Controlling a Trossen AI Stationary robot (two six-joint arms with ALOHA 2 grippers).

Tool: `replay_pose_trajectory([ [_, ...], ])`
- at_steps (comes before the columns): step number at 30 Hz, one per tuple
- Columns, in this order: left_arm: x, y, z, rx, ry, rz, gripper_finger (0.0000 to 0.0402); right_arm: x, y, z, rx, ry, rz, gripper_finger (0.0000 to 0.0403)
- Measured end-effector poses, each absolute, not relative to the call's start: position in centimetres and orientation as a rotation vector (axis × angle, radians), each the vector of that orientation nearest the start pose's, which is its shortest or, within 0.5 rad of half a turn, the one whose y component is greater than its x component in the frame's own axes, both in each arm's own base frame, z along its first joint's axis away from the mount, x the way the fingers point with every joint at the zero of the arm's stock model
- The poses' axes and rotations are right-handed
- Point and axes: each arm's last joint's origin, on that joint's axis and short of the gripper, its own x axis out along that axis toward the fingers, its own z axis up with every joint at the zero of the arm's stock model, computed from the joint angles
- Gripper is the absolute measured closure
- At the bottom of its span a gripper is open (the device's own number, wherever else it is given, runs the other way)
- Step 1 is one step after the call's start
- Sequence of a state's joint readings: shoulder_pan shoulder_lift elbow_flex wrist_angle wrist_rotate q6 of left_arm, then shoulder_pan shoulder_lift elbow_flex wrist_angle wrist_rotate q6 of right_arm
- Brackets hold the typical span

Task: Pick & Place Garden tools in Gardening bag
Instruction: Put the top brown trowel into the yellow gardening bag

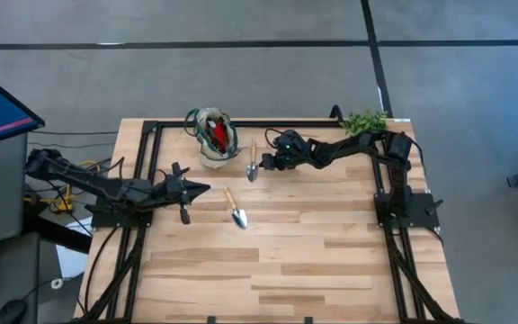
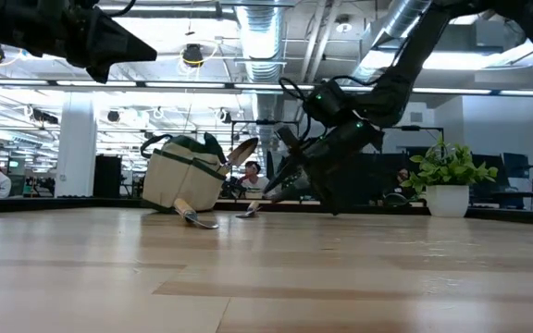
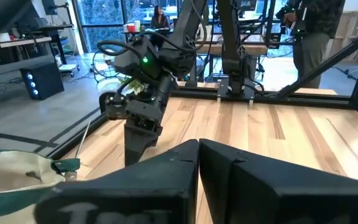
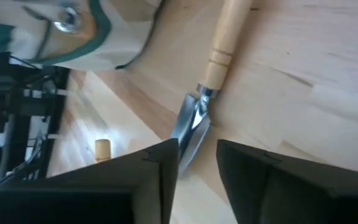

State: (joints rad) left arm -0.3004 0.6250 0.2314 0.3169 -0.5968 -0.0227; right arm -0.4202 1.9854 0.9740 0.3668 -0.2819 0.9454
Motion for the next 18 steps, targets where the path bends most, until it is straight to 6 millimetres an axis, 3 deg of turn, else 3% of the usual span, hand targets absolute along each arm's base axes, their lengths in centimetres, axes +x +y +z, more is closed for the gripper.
replay_pose_trajectory([
  [8, 14.5, -2.8, 21.2, 0.014, 0.072, 0.297, 0.0401, 36.3, -14.6, 11.9, 1.13, 0.56, -0.489, 0.0272],
  [18, 14.5, -2.8, 21.2, 0.014, 0.072, 0.297, 0.0401, 36.7, -13.5, 11.9, 1.094, 0.549, -0.55, 0.0284],
])
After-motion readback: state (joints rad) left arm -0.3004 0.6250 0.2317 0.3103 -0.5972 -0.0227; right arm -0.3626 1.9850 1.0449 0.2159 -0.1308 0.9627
